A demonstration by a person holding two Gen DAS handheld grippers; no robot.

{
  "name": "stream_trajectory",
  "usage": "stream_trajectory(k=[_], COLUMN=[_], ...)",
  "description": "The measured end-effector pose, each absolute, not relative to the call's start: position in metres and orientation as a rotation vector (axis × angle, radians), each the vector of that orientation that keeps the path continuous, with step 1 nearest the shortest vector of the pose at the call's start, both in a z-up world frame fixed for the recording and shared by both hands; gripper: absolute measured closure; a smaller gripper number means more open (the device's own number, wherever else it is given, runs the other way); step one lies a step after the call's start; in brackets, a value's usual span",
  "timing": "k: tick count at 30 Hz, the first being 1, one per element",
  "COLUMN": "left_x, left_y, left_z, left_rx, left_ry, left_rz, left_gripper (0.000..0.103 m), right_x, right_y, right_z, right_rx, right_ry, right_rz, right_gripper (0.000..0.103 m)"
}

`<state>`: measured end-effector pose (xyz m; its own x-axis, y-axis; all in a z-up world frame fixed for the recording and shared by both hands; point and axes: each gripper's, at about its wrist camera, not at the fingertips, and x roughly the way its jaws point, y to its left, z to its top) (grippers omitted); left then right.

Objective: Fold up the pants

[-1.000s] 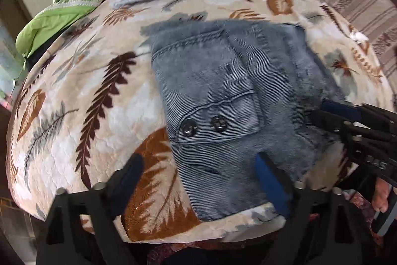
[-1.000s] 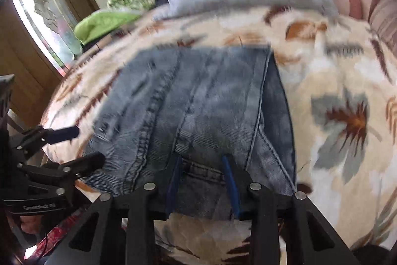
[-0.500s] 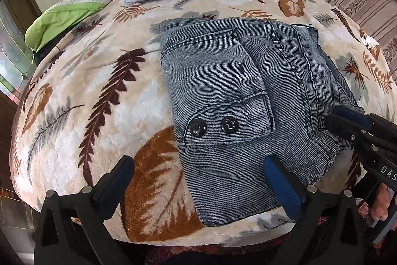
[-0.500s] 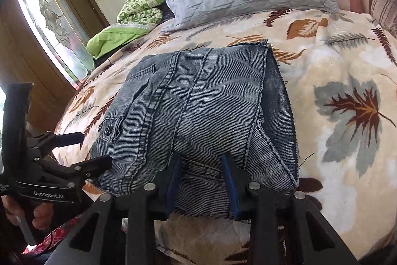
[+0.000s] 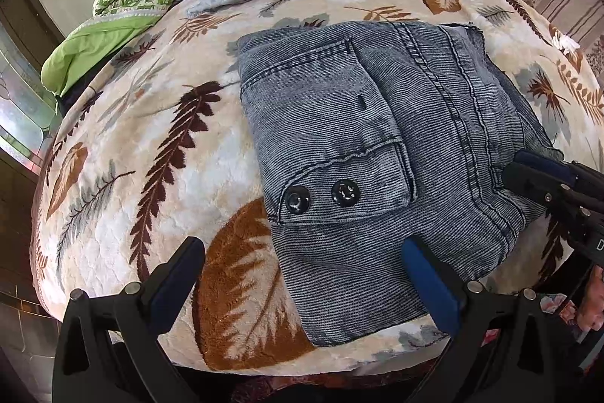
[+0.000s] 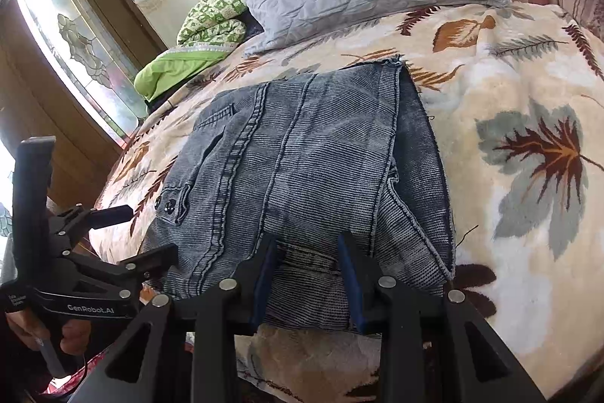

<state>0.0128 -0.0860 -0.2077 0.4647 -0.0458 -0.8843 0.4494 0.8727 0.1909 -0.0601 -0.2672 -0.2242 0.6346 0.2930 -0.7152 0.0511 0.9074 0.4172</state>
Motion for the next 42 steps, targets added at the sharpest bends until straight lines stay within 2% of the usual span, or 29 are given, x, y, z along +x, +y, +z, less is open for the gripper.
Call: stream_trajectory(k=[26, 30, 32, 34, 37, 42], left_x=[0.031, 0.043, 0.046, 0.051, 0.061, 0.075], left_y=[-0.096, -0.085, -0.073, -0.06, -0.042, -0.032], left_z=[-0.219, -0.204, -0.185, -0.167, -0.153, -0.168], left_rx=[0.469, 0.393, 0.335, 0.292, 0.242, 0.207], left_ry=[1.105, 1.149, 1.092, 1.036, 1.018, 1.049], left_rz=[-0.348, -0.382, -0.378, -0.368, -0.357, -0.318], left_gripper=[0.0, 0.0, 0.0, 0.0, 0.0, 0.0], right_x=[-0.057, -0.056, -0.059, -0.065, -0.075, -0.08], right_y=[-0.286, -0.282, -0.284, -0.292, -0.315, -0.343], right_z=[-0.234, -0.224, -0.211, -0.198, -0.185, -0.178], right_rx=[0.544, 0.524, 0.502, 0.477, 0.492, 0.526], right_ry=[0.9, 0.921, 0.928, 0.911, 0.862, 0.848], right_rz=[0.184, 0.177, 0.189, 0.153, 0.084, -0.017], right_gripper=[0.066, 0.065, 0.064, 0.034, 0.033, 0.033])
